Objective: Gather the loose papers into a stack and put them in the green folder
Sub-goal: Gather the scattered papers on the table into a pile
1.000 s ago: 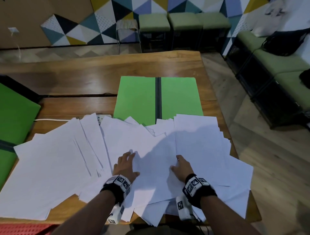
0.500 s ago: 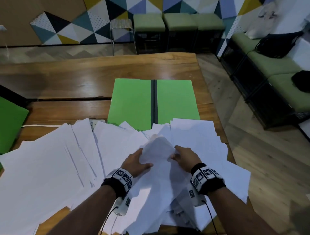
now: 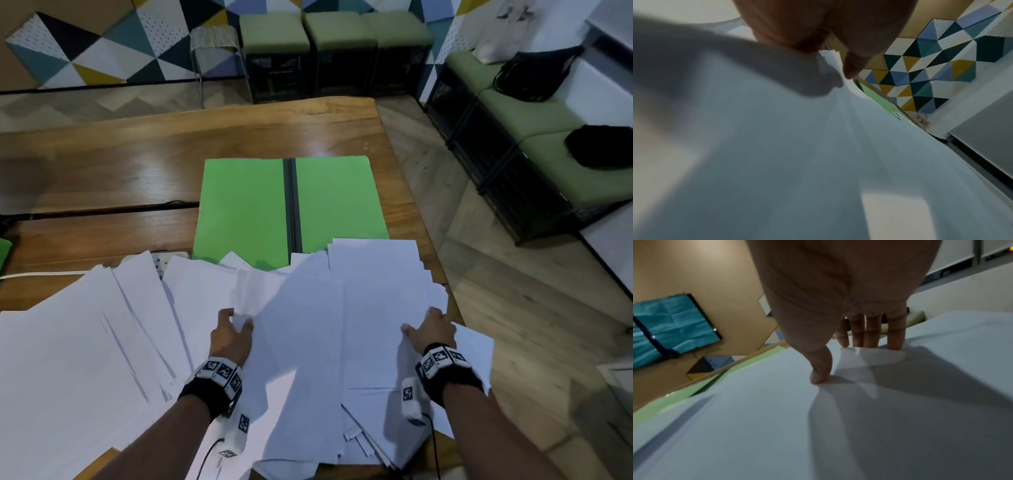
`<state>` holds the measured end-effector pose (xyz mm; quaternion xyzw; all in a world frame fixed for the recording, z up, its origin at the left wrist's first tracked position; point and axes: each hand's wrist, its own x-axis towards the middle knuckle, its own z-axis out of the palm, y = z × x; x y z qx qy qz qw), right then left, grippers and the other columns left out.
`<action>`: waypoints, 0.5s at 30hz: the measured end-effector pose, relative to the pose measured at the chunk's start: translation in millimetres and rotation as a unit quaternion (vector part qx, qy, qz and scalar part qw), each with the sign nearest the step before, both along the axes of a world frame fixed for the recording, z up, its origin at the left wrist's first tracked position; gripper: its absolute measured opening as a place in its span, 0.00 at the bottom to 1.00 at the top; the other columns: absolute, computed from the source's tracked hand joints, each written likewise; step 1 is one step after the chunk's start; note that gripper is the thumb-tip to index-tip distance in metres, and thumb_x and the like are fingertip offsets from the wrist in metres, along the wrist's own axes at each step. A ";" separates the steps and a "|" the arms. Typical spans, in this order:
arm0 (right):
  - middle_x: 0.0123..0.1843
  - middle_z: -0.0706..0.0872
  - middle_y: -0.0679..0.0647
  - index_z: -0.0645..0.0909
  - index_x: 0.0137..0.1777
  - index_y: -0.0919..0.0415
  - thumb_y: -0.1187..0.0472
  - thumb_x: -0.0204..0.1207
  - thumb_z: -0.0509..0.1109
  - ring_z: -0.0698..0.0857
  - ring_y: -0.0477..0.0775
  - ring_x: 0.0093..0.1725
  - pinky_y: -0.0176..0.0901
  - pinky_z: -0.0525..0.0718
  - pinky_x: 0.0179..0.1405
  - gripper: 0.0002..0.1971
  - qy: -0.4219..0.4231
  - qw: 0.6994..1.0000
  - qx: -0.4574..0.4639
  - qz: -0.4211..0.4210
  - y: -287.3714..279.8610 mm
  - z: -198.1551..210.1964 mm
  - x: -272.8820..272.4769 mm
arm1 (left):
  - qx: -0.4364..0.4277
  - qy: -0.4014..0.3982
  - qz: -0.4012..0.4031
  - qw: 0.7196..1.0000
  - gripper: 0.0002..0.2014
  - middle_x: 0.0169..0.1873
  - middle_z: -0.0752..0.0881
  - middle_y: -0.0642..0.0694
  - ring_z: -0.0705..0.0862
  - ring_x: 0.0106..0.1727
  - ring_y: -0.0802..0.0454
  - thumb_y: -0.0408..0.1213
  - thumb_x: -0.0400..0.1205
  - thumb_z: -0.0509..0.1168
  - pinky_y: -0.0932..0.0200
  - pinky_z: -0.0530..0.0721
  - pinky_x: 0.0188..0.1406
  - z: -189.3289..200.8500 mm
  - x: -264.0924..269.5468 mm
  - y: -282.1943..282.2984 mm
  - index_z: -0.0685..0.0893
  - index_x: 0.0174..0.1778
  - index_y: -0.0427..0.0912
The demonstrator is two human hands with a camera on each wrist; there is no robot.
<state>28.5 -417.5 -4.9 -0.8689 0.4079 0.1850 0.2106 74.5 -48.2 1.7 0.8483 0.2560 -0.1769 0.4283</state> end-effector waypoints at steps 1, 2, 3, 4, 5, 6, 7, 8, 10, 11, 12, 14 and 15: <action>0.72 0.68 0.63 0.65 0.73 0.63 0.47 0.71 0.74 0.68 0.67 0.73 0.63 0.77 0.63 0.36 0.012 0.999 -0.023 0.022 0.6 -1.1 -0.4 | -0.011 -0.003 0.012 1.000 0.25 0.59 0.83 0.33 0.84 0.54 0.35 0.46 0.78 0.69 0.49 0.82 0.53 0.2 -3.0 -0.9 0.68 0.68 0.48; 0.71 0.69 0.63 0.66 0.71 0.62 0.46 0.70 0.74 0.69 0.66 0.72 0.61 0.77 0.62 0.35 0.019 0.998 -0.045 0.040 1.0 -2.4 -1.6 | -0.017 -0.003 0.011 1.000 0.29 0.57 0.84 0.36 0.84 0.53 0.36 0.48 0.74 0.73 0.48 0.84 0.53 -2.1 -6.1 -1.5 0.67 0.67 0.51; 0.70 0.70 0.62 0.68 0.70 0.61 0.45 0.70 0.74 0.69 0.65 0.71 0.60 0.78 0.61 0.33 0.020 0.996 -0.066 0.057 1.2 -3.2 -3.3 | -0.025 -0.002 -0.001 1.000 0.34 0.55 0.84 0.39 0.85 0.52 0.38 0.50 0.70 0.76 0.47 0.85 0.53 -2.6 -9.9 -2.6 0.65 0.67 0.54; 0.69 0.70 0.62 0.69 0.68 0.60 0.45 0.71 0.74 0.70 0.64 0.70 0.58 0.78 0.60 0.31 0.017 0.993 -0.085 0.079 0.6 -4.3 -4.6 | -0.021 0.007 -0.025 0.999 0.38 0.55 0.84 0.40 0.85 0.52 0.38 0.49 0.67 0.78 0.46 0.85 0.54 -2.9 -13.3 -3.3 0.63 0.68 0.56; 0.69 0.70 0.61 0.69 0.67 0.59 0.46 0.71 0.74 0.69 0.63 0.69 0.57 0.79 0.60 0.29 0.015 0.990 -0.096 0.101 -0.6 -5.2 -4.8 | -0.010 0.014 -0.050 0.999 0.40 0.56 0.84 0.39 0.85 0.53 0.38 0.48 0.66 0.78 0.46 0.86 0.55 -5.5 -15.7 -3.1 0.63 0.70 0.55; 0.70 0.69 0.61 0.69 0.68 0.58 0.48 0.72 0.74 0.69 0.63 0.70 0.57 0.78 0.60 0.29 0.013 0.989 -0.089 0.119 -2.1 -5.9 -4.4 | 0.000 0.021 -0.064 0.998 0.41 0.57 0.84 0.38 0.85 0.55 0.38 0.46 0.66 0.78 0.46 0.86 0.56 -7.6 -17.2 -2.2 0.63 0.72 0.54; 0.71 0.67 0.61 0.66 0.71 0.58 0.51 0.73 0.74 0.68 0.63 0.71 0.57 0.78 0.61 0.30 0.013 0.989 -0.070 0.130 -4.2 -6.2 -3.1 | 0.002 0.023 -0.066 0.998 0.41 0.59 0.84 0.38 0.85 0.55 0.38 0.45 0.68 0.77 0.46 0.85 0.56 -7.2 -18.6 -0.9 0.63 0.74 0.53; 0.73 0.66 0.62 0.62 0.74 0.58 0.53 0.72 0.74 0.67 0.64 0.73 0.58 0.77 0.63 0.34 0.014 0.990 -0.050 0.133 -6.1 -5.8 -0.8 | 0.002 0.023 -0.060 0.998 0.39 0.59 0.84 0.39 0.85 0.55 0.39 0.45 0.69 0.76 0.46 0.85 0.57 -5.5 -19.8 0.9 0.64 0.74 0.52; 0.74 0.63 0.62 0.59 0.75 0.59 0.55 0.69 0.76 0.64 0.65 0.75 0.60 0.75 0.66 0.38 0.024 0.993 -0.026 0.116 -11.0 -6.6 5.1 | -0.002 0.018 -0.043 0.999 0.35 0.57 0.83 0.41 0.84 0.51 0.41 0.41 0.73 0.74 0.51 0.84 0.55 -3.0 -21.7 6.1 0.65 0.74 0.49; 0.74 0.63 0.63 0.61 0.73 0.59 0.55 0.67 0.76 0.63 0.65 0.75 0.60 0.75 0.66 0.37 0.026 0.995 -0.018 0.095 -12.5 -6.7 7.8 | -0.001 0.013 -0.039 0.999 0.34 0.56 0.83 0.41 0.82 0.49 0.42 0.40 0.75 0.72 0.53 0.83 0.53 -2.1 -23.4 8.8 0.65 0.75 0.47; 0.74 0.62 0.63 0.62 0.71 0.60 0.53 0.65 0.76 0.62 0.65 0.75 0.61 0.75 0.66 0.37 0.026 0.997 -0.013 0.075 -13.3 -7.9 10.0 | 0.003 0.008 -0.038 0.999 0.32 0.57 0.82 0.38 0.81 0.48 0.43 0.39 0.77 0.71 0.54 0.82 0.51 -1.1 -25.2 11.3 0.64 0.76 0.46; 0.77 0.60 0.64 0.59 0.76 0.61 0.46 0.65 0.77 0.60 0.64 0.77 0.61 0.74 0.66 0.44 0.030 0.998 -0.024 0.056 -12.0 -11.0 14.4 | 0.012 0.004 -0.028 1.000 0.31 0.60 0.82 0.33 0.82 0.50 0.40 0.37 0.80 0.67 0.53 0.80 0.51 -0.7 -28.1 15.9 0.61 0.78 0.44; 0.77 0.61 0.64 0.58 0.78 0.61 0.44 0.64 0.77 0.61 0.65 0.77 0.60 0.74 0.66 0.47 0.031 0.997 -0.039 0.056 -9.9 -12.1 16.7 | 0.015 0.003 -0.020 1.000 0.31 0.61 0.82 0.32 0.83 0.53 0.37 0.37 0.81 0.65 0.51 0.81 0.53 -2.8 -29.2 18.6 0.60 0.79 0.44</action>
